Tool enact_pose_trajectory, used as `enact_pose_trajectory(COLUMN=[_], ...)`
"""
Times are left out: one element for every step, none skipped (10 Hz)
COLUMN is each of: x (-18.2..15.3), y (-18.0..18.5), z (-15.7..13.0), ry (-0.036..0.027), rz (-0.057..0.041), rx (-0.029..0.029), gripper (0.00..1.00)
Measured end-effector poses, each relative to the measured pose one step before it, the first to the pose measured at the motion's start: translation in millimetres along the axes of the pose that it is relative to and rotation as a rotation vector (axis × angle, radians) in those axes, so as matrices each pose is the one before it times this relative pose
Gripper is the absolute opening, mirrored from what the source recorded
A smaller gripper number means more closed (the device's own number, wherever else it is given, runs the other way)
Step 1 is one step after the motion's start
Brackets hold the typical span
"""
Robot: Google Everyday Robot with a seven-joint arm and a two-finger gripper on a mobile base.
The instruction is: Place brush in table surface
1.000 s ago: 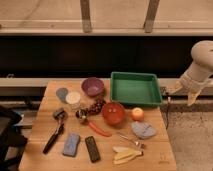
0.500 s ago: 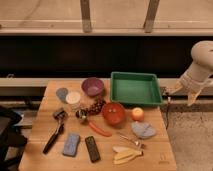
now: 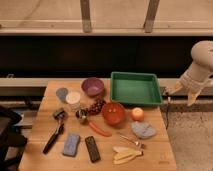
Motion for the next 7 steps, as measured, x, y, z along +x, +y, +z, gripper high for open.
enact_pose_trajectory(x=[0.07,-0.03,-0.06,0.09,0.03,0.24,-0.68], y=[0.07,-0.03,-0.03,0.05,0.0,0.36,2.05], z=[-0.01,-0.01,0.03,-0.03,-0.01,-0.78,-0.8], ry=[0.00029,-0.0001,-0.00022,0.00025,0.00005,-0.00056,-0.00168], rz=[0.00013,-0.00002,-0.0001,0.00006,-0.00008,-0.00182,-0.01448], rx=[-0.00027,0.00008,0.00021,-0.0002,-0.00008,-0.00133,-0.00318], gripper=[0.65,0.65,0.65,0.65,0.65,0.65,0.65])
